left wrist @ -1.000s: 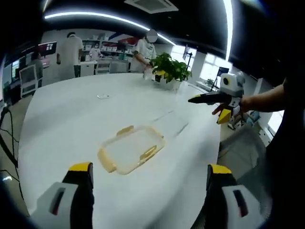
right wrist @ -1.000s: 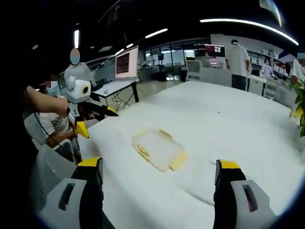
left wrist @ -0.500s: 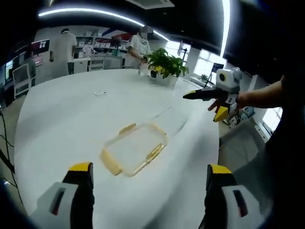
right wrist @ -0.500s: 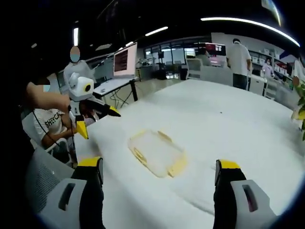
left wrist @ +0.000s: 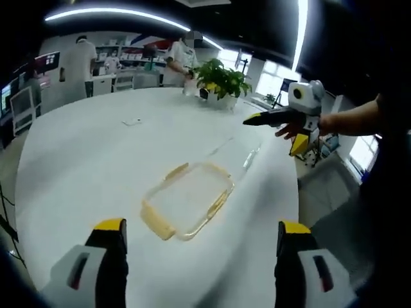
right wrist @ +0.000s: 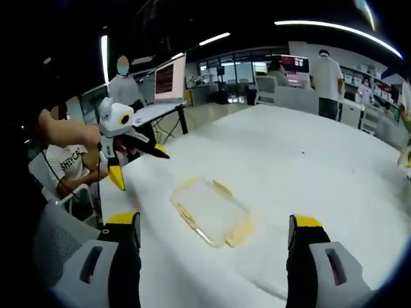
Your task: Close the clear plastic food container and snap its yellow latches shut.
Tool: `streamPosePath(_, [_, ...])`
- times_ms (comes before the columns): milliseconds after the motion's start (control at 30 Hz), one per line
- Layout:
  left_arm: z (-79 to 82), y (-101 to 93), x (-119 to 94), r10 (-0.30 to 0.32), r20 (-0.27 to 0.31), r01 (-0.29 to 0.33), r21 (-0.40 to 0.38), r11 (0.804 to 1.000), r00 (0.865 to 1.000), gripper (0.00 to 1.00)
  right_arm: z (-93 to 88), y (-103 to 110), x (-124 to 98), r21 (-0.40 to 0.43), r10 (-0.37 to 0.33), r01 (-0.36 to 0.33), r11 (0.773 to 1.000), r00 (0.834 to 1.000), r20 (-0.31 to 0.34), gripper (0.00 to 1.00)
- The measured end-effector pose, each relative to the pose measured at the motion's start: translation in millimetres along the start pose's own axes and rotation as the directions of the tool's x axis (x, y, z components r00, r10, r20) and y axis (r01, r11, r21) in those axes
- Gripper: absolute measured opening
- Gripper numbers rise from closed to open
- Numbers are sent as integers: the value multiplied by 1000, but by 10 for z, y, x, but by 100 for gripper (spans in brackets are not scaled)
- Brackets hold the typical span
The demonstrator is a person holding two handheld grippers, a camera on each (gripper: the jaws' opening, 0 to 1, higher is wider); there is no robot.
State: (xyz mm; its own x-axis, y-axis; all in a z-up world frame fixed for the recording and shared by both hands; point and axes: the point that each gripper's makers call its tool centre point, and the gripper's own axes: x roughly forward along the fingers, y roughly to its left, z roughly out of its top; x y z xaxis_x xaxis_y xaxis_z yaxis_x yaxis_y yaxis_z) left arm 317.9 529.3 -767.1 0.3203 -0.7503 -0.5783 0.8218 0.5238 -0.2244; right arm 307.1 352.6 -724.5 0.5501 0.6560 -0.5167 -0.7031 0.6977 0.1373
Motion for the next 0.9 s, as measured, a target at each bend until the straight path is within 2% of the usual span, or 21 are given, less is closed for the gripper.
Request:
streamPosePath(333, [23,107,50,-6,-2,6,1,1000,1000,93,-21,-25,146,-33,-2,1,999,1000,-30,91])
streamPosePath(533, [-17,175,81,-8,-25,7,-11,1000,1000,91,-15,-32,222,-18,5,-6,1000,999,-38,88])
streamPosePath(900, [-24,231,165,-23,-38,23,10,1000,999,90,-6,-96,352,-25,14,-15,1000,998,-53,89])
